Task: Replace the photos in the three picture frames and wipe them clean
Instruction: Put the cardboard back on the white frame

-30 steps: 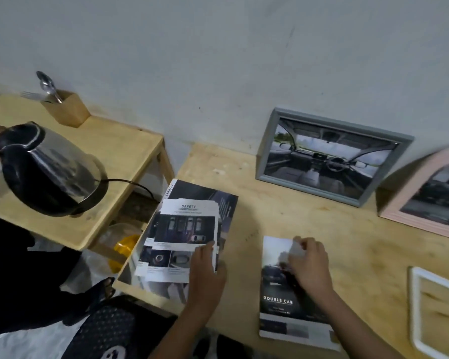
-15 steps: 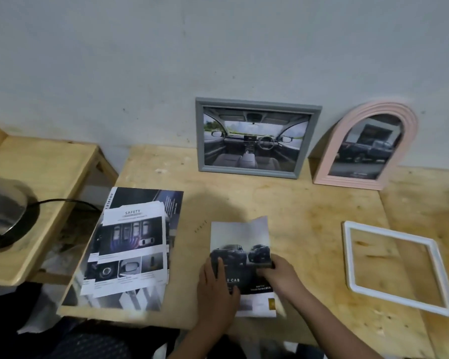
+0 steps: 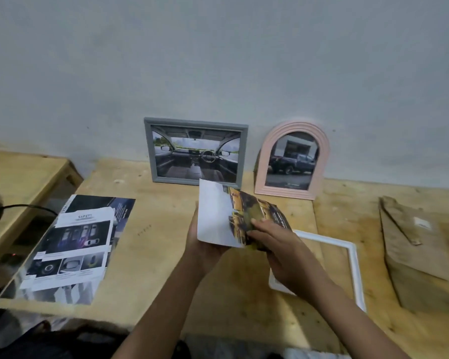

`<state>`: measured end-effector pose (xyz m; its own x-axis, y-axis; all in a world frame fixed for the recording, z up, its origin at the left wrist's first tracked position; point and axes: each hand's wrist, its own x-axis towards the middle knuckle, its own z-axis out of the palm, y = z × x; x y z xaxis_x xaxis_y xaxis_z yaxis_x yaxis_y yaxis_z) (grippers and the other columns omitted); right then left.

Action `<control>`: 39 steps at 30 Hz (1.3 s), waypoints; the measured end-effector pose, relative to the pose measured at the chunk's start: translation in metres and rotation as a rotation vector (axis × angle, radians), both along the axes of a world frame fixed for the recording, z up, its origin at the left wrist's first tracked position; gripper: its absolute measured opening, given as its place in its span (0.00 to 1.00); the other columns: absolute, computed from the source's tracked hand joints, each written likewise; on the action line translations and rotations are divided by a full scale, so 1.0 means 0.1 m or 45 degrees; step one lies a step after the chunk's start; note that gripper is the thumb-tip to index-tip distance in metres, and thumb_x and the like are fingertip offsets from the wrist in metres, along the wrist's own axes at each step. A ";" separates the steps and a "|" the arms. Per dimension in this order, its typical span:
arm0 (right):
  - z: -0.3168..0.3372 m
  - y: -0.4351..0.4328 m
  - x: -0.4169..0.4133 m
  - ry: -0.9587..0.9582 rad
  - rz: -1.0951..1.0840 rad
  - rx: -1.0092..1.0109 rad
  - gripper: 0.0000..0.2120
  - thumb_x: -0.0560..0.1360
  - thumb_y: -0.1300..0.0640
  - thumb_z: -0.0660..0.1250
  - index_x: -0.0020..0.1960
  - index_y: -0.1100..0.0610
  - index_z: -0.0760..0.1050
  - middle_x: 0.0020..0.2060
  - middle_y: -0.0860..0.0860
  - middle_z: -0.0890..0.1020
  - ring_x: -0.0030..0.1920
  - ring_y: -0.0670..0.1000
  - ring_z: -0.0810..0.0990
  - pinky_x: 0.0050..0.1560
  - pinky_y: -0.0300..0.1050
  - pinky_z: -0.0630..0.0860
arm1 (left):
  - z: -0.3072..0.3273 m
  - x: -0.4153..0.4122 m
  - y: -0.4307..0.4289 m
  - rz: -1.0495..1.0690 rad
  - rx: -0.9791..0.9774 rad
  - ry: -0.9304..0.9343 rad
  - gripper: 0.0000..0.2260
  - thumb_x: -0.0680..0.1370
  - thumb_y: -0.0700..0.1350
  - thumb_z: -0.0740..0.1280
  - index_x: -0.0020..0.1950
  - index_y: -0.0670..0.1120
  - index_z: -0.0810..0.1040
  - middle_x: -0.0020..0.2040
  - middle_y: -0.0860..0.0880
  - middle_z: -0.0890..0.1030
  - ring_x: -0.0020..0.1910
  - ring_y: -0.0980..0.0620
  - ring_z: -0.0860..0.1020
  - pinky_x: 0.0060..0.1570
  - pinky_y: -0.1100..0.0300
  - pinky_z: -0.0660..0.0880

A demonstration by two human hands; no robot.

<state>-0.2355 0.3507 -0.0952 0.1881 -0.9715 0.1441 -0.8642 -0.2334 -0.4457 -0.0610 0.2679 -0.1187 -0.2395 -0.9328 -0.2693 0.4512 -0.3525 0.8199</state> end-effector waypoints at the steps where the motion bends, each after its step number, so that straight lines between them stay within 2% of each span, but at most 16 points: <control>1: -0.05 0.12 -0.17 0.038 -0.046 -0.010 0.28 0.68 0.68 0.69 0.65 0.51 0.73 0.66 0.48 0.74 0.67 0.51 0.71 0.66 0.53 0.70 | 0.05 -0.16 0.06 -0.187 0.208 -0.030 0.30 0.73 0.66 0.60 0.60 0.43 0.79 0.54 0.41 0.83 0.55 0.43 0.79 0.63 0.49 0.70; 3: -0.22 0.37 -0.48 0.099 -0.153 0.001 0.29 0.65 0.67 0.72 0.64 0.51 0.75 0.64 0.49 0.77 0.64 0.54 0.75 0.60 0.55 0.75 | -0.10 -0.39 0.20 -0.320 0.385 0.096 0.32 0.77 0.64 0.52 0.65 0.39 0.74 0.52 0.41 0.83 0.52 0.42 0.80 0.58 0.48 0.74; 5: -0.43 0.60 -0.73 0.131 -0.221 0.098 0.27 0.65 0.65 0.72 0.62 0.51 0.76 0.61 0.50 0.78 0.59 0.56 0.79 0.54 0.53 0.79 | -0.25 -0.61 0.40 -0.336 0.346 -0.111 0.25 0.80 0.55 0.56 0.64 0.36 0.74 0.50 0.42 0.83 0.48 0.45 0.81 0.50 0.52 0.77; 7: -0.68 0.79 -0.92 0.157 -0.219 0.227 0.24 0.69 0.62 0.69 0.64 0.49 0.74 0.63 0.49 0.76 0.60 0.54 0.78 0.56 0.50 0.77 | -0.47 -0.82 0.52 -0.334 0.333 -0.364 0.17 0.78 0.45 0.63 0.64 0.37 0.74 0.54 0.40 0.80 0.49 0.44 0.79 0.50 0.49 0.77; 11: -1.00 0.98 -1.18 0.239 -0.162 0.443 0.28 0.75 0.59 0.63 0.72 0.43 0.62 0.73 0.44 0.62 0.74 0.51 0.59 0.71 0.50 0.60 | -0.71 -1.03 0.70 -0.494 0.171 -0.826 0.19 0.75 0.39 0.67 0.65 0.45 0.71 0.62 0.46 0.76 0.54 0.48 0.77 0.54 0.49 0.77; 13: -1.03 0.97 -1.23 0.295 -0.125 0.551 0.28 0.78 0.58 0.59 0.74 0.42 0.55 0.74 0.41 0.50 0.76 0.49 0.45 0.74 0.51 0.49 | -0.76 -1.09 0.77 -0.527 0.050 -1.039 0.21 0.75 0.39 0.68 0.67 0.45 0.68 0.61 0.48 0.74 0.54 0.52 0.74 0.48 0.59 0.77; 16: -1.07 0.95 -1.28 0.349 -0.130 0.631 0.26 0.80 0.55 0.54 0.75 0.42 0.51 0.76 0.44 0.47 0.76 0.53 0.41 0.74 0.54 0.44 | -0.78 -1.14 0.82 -0.539 -0.198 -1.269 0.20 0.75 0.39 0.67 0.66 0.43 0.68 0.59 0.49 0.73 0.53 0.56 0.71 0.39 0.73 0.71; 17: -1.07 0.94 -1.29 0.337 -0.160 0.641 0.25 0.80 0.54 0.53 0.75 0.42 0.51 0.76 0.44 0.49 0.76 0.53 0.42 0.74 0.55 0.45 | -0.82 -1.15 0.83 -0.554 -0.291 -1.344 0.20 0.75 0.39 0.66 0.66 0.43 0.68 0.60 0.49 0.71 0.55 0.56 0.70 0.43 0.73 0.70; 19: -1.07 0.92 -1.32 0.307 -0.227 0.657 0.23 0.81 0.52 0.52 0.74 0.43 0.53 0.76 0.44 0.51 0.76 0.51 0.43 0.74 0.55 0.47 | -0.88 -1.17 0.84 -0.623 -0.434 -1.483 0.23 0.76 0.42 0.64 0.70 0.44 0.64 0.67 0.46 0.65 0.66 0.50 0.65 0.60 0.64 0.68; 21: -1.05 0.90 -1.34 0.309 -0.266 0.680 0.22 0.81 0.50 0.52 0.74 0.43 0.55 0.76 0.44 0.52 0.76 0.49 0.45 0.73 0.53 0.50 | -0.93 -1.20 0.84 -0.745 -0.498 -1.578 0.25 0.79 0.45 0.61 0.75 0.47 0.58 0.75 0.47 0.56 0.74 0.49 0.55 0.72 0.58 0.58; 23: -1.03 0.87 -1.34 0.292 -0.296 0.670 0.21 0.80 0.50 0.54 0.72 0.43 0.59 0.75 0.45 0.56 0.76 0.49 0.49 0.72 0.52 0.54 | -0.95 -1.27 0.82 -0.854 -0.642 -1.653 0.25 0.81 0.48 0.57 0.76 0.50 0.54 0.77 0.50 0.49 0.76 0.51 0.48 0.73 0.60 0.50; 26: -1.01 0.83 -1.31 0.282 -0.353 0.648 0.20 0.79 0.51 0.56 0.70 0.44 0.63 0.73 0.45 0.62 0.74 0.50 0.56 0.68 0.50 0.60 | -0.99 -1.36 0.79 -0.999 -0.840 -1.788 0.23 0.82 0.49 0.54 0.76 0.51 0.53 0.78 0.49 0.47 0.77 0.51 0.46 0.74 0.59 0.49; 29: -0.98 0.79 -1.30 0.264 -0.396 0.662 0.20 0.78 0.51 0.56 0.70 0.44 0.63 0.72 0.44 0.61 0.72 0.48 0.57 0.67 0.48 0.61 | -1.02 -1.41 0.80 -1.017 -0.813 -1.841 0.22 0.81 0.49 0.54 0.75 0.51 0.59 0.78 0.48 0.52 0.77 0.49 0.49 0.74 0.55 0.53; 32: -0.94 0.79 -1.44 0.032 -0.493 0.617 0.18 0.77 0.52 0.59 0.67 0.44 0.66 0.69 0.42 0.64 0.69 0.45 0.62 0.67 0.47 0.62 | -0.94 -1.55 0.78 -0.923 -0.798 -1.802 0.19 0.81 0.50 0.54 0.71 0.50 0.65 0.76 0.47 0.57 0.76 0.49 0.52 0.74 0.55 0.56; 36: -0.87 0.84 -2.07 -0.258 -0.755 0.451 0.17 0.74 0.57 0.66 0.60 0.44 0.72 0.61 0.41 0.70 0.60 0.42 0.70 0.58 0.43 0.72 | -0.74 -2.02 0.69 -0.821 -0.841 -1.510 0.18 0.80 0.45 0.59 0.70 0.49 0.66 0.70 0.50 0.66 0.67 0.56 0.63 0.67 0.64 0.61; 39: -0.82 0.89 -2.79 -0.535 -1.075 0.322 0.13 0.73 0.64 0.67 0.53 0.49 0.75 0.53 0.46 0.75 0.55 0.45 0.73 0.54 0.38 0.69 | -0.66 -2.56 0.62 -0.863 -0.745 -1.349 0.15 0.79 0.46 0.61 0.66 0.49 0.69 0.64 0.51 0.70 0.61 0.57 0.68 0.62 0.63 0.68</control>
